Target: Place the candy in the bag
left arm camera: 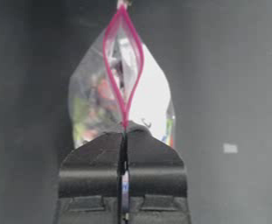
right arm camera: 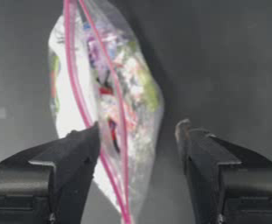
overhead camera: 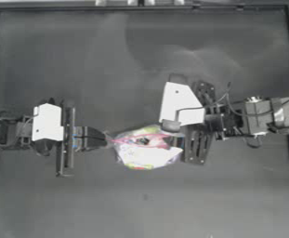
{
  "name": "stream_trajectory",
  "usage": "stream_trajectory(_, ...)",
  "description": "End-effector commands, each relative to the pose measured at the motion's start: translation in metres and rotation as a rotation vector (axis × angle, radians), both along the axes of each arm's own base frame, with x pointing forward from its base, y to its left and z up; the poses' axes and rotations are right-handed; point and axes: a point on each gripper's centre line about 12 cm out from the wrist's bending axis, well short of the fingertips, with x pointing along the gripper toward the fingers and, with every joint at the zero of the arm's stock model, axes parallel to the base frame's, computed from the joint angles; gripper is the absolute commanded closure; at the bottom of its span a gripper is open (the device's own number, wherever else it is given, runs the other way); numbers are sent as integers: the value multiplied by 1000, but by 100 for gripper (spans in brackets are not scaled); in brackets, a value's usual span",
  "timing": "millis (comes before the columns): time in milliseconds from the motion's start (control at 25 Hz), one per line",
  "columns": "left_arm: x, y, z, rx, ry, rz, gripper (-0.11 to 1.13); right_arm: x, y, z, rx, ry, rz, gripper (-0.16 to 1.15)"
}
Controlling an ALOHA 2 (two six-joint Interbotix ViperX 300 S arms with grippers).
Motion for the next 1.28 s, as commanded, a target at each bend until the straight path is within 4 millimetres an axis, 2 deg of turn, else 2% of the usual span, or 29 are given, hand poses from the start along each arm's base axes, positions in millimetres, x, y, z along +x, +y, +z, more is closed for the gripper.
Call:
stream_trajectory(40,-3,2,16,4,-46,3,96,-3,0,18,1,-49,1,11)
stream_trajectory(480,-6,3,12,0,-6,6,96,-3,0,18,-1,-48,1,11)
stream_trajectory(640,-5,3,13,1,-11,6,91,-3,0,17,-3,-46,3,11)
stream_trajectory(760,-4,3,14,1,-14,6,74,-3,0,17,-3,-48,3,11)
stream_trajectory(1000,-3,3,15,1,-20,7,13,-3,0,17,-4,-49,4,11)
stream_trajectory(1080,-2,4,17,1,-25,8,-3,-3,0,18,-4,-52,5,11)
stream_trajectory(1120,-1,3,17,1,-25,6,-5,-3,0,19,-5,-55,6,11)
stream_trajectory(1280,-1,6,19,1,-28,14,2,-7,0,23,-3,-68,3,11)
